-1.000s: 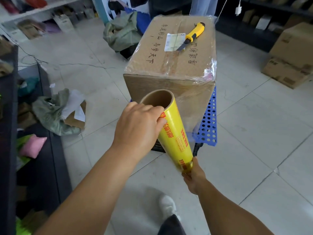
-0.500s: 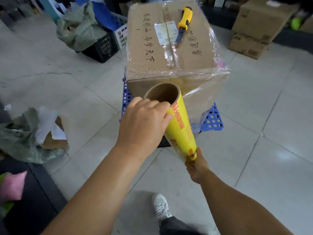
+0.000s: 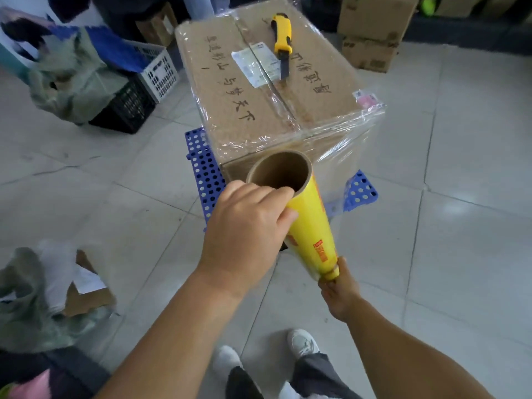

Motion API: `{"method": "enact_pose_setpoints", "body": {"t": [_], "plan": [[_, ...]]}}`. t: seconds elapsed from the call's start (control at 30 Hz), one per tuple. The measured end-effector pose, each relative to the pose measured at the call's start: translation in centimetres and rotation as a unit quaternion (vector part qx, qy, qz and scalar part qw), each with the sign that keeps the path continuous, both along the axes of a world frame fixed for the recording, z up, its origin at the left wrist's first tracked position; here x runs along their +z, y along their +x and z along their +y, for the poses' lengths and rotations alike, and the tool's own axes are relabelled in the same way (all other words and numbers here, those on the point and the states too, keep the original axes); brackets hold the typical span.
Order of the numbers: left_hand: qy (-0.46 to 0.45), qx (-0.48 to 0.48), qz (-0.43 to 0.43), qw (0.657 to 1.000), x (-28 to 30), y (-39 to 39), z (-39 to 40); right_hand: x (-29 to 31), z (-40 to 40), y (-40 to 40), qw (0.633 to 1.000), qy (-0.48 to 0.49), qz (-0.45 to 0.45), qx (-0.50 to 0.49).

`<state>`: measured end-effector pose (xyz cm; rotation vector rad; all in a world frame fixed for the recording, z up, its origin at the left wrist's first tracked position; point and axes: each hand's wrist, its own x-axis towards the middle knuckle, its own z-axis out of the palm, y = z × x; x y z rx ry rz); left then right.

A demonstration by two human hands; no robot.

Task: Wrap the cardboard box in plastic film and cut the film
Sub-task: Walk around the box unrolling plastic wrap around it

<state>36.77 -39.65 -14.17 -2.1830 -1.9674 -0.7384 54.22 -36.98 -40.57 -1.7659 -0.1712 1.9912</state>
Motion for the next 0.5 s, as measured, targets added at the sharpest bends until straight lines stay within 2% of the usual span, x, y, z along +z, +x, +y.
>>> {"method": "enact_pose_setpoints", "body": {"t": [0.27,0.5], "plan": [[0.003,-0.114,-0.017,0.993,-0.3,-4.4,-0.3,-0.7,-3.8,-4.1,0.993,0.031,0.039,-0.104],[0.008,-0.182,0.006,0.983,0.7,-6.5,-1.0,-0.6,-7.0,-8.5,0.987,0.03,0.069,-0.139]]}}
